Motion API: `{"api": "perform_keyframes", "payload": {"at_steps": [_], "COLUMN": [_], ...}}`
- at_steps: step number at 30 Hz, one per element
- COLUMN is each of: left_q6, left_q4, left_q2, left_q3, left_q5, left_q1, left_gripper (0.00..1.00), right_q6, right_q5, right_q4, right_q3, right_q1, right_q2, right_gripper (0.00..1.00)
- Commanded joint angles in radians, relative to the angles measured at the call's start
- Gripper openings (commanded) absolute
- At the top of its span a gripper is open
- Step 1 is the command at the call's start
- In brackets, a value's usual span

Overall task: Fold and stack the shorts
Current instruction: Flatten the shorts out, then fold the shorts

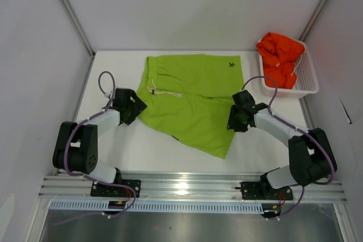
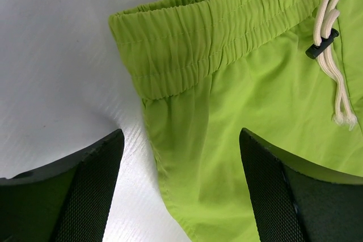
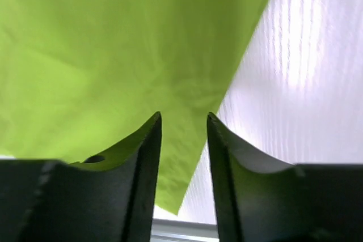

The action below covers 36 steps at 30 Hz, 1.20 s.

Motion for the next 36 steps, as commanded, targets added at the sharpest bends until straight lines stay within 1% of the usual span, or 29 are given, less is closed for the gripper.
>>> {"api": "perform_keyframes", "payload": {"at_steps": [1,2,4,6,8,10,11,12,13,15,16,18,19,21,23,25,28,30,36], "left_q6": [0.013,0.020,0.024,0.033,0.038,0.046,0.049,0.055,0.059,0.072,0.073,0.079,0.084,0.089,0.090,0.090,0.081,0.067,0.029], "left_q4": [-0.011,-0.017,-0.031,-0.046,-0.052,-0.044,-0.043,-0.044,-0.047,-0.054,-0.054,-0.055,-0.055,-0.058,-0.054,-0.044,-0.034,-0.018,0.048], "left_q2": [-0.045,-0.055,-0.074,-0.095,-0.128,-0.137,-0.134,-0.129,-0.125,-0.106,-0.102,-0.091,-0.088,-0.083,-0.082,-0.072,-0.048,-0.031,0.043], "left_q3": [0.000,0.002,0.003,0.002,-0.001,-0.003,-0.003,0.005,0.008,0.018,0.019,0.020,0.020,0.022,0.017,0.018,0.023,0.023,0.037], "left_q5": [-0.025,-0.031,-0.034,-0.034,-0.027,0.007,0.019,0.033,0.036,0.045,0.065,0.070,0.097,0.101,0.107,0.108,0.107,0.108,0.147], "left_q1": [0.007,0.007,0.009,0.012,0.019,0.036,0.044,0.058,0.067,0.093,0.102,0.121,0.121,0.160,0.170,0.176,0.179,0.179,0.179], "left_gripper": [0.84,0.84,0.84,0.85,0.86,0.86,0.86,0.86,0.86,0.86,0.86,0.86,0.86,0.86,0.86,0.86,0.85,0.82,0.72], "right_q6": [0.008,0.017,0.028,0.038,0.078,0.109,0.133,0.143,0.150,0.158,0.152,0.130,0.133,0.153,0.189,0.241,0.330,0.383,0.439], "right_q5": [0.013,0.006,-0.020,-0.057,-0.046,-0.004,0.010,0.026,0.080,0.139,0.179,0.200,0.219,0.253,0.299,0.297,0.274,0.259,0.194], "right_q4": [-0.069,-0.081,-0.092,-0.103,-0.112,-0.121,-0.127,-0.129,-0.150,-0.157,-0.155,-0.149,-0.140,-0.143,-0.175,-0.178,-0.175,-0.160,-0.053], "right_q3": [-0.031,-0.045,-0.062,-0.085,-0.128,-0.154,-0.177,-0.183,-0.185,-0.194,-0.197,-0.208,-0.211,-0.209,-0.205,-0.211,-0.234,-0.251,-0.340], "right_q1": [0.019,0.036,0.056,0.085,0.119,0.185,0.210,0.272,0.305,0.372,0.424,0.469,0.502,0.533,0.544,0.543,0.547,0.550,0.558], "right_q2": [-0.141,-0.196,-0.244,-0.284,-0.347,-0.384,-0.414,-0.425,-0.431,-0.450,-0.453,-0.456,-0.456,-0.445,-0.435,-0.430,-0.450,-0.477,-0.481], "right_gripper": [0.42,0.47,0.52,0.54,0.55,0.56,0.59,0.61,0.63,0.72,0.72,0.73,0.73,0.73,0.72,0.71,0.67,0.65,0.64]}}
